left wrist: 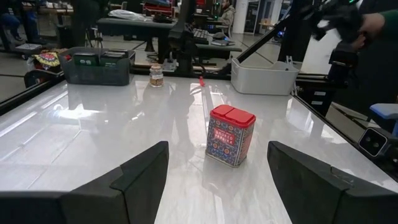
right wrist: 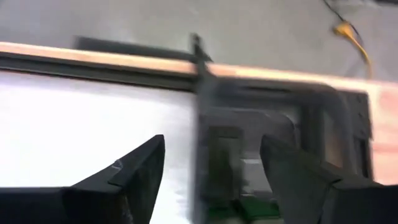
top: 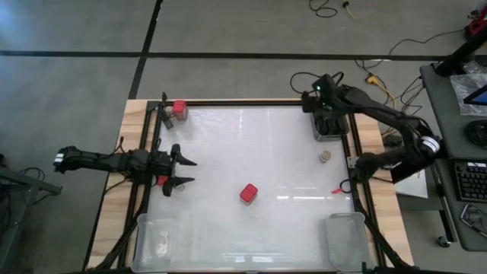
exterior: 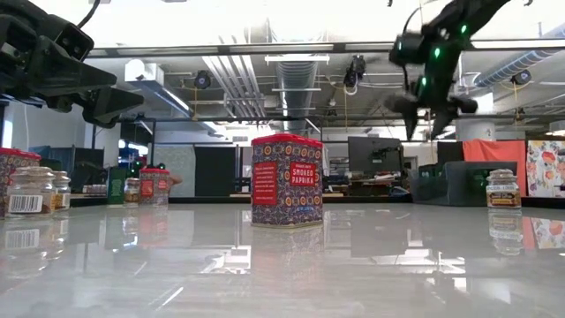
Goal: Sort spices by type
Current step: Put the green seasoning can into the black bin
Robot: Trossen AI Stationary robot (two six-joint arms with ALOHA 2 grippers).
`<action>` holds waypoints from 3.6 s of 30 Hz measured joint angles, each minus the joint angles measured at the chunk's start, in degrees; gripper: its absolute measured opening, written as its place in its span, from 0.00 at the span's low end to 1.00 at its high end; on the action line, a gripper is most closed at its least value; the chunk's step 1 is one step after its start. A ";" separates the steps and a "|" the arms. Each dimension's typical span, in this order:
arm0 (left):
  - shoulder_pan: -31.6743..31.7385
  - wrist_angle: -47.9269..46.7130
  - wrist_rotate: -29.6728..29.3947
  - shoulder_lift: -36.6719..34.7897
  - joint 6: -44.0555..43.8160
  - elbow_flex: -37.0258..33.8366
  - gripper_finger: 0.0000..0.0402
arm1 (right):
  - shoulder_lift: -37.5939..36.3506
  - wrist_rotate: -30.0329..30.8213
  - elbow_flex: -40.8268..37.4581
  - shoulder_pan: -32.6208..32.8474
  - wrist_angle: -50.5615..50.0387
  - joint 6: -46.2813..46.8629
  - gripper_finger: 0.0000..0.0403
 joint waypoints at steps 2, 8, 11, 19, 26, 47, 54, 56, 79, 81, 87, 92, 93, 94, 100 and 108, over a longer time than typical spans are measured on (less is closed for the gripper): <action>-0.02 -0.01 -0.01 0.00 0.00 0.01 0.64 | -2.95 0.00 -0.09 4.41 0.84 -1.34 0.67; -0.02 -0.01 0.00 0.00 0.00 0.00 0.64 | -9.29 0.38 -4.34 24.31 9.99 -5.32 0.71; 0.00 0.00 -0.01 0.00 0.00 0.01 0.64 | -10.11 0.34 -8.69 34.01 22.27 -10.55 0.72; -0.01 0.01 0.00 0.00 -0.01 0.00 0.64 | -5.47 -0.05 -17.38 48.25 51.10 -31.37 0.69; -0.01 13.34 -0.01 0.00 -5.47 0.00 0.64 | -2.82 -1.58 -17.05 48.79 52.25 -34.44 0.65; 0.04 33.80 -38.22 7.52 -13.34 1.48 0.64 | -0.29 0.22 -17.51 62.23 54.31 -29.42 0.63; 1.23 -23.60 -58.14 13.36 -38.98 22.17 0.64 | -1.10 4.00 -17.14 65.91 57.97 -27.34 0.68; 2.31 -40.58 -60.51 15.96 -49.58 29.05 0.64 | -1.08 3.91 -17.14 65.99 59.75 -28.03 0.69; 46.95 -56.93 -25.36 48.70 -56.72 49.21 0.64 | -0.62 3.85 -17.07 62.88 64.63 -41.69 0.85; 49.92 -54.80 -25.29 51.99 -55.10 49.51 0.64 | -0.62 3.85 -17.07 62.88 63.21 -41.67 0.86; 58.71 -55.13 -18.65 62.24 -53.28 50.70 0.64 | -0.62 3.82 -17.07 62.88 59.45 -40.77 0.87; 63.75 -55.74 -18.58 67.70 -52.99 53.20 0.64 | -0.62 3.82 -17.07 62.88 59.41 -40.77 0.87; 64.31 -55.60 -18.83 68.64 -52.83 53.63 0.64 | -0.62 3.82 -17.07 62.88 59.41 -40.77 0.87; 64.85 -55.64 -18.89 69.52 -52.48 53.97 0.64 | -0.62 3.82 -17.07 62.88 59.36 -40.81 0.87; 65.70 -57.65 -18.29 72.85 -56.54 56.35 0.64 | -0.66 3.82 -17.03 62.88 57.91 -41.80 0.86; 65.41 -57.59 -19.52 76.60 -59.17 55.82 0.64 | -0.67 3.82 -17.00 62.88 55.77 -41.64 0.87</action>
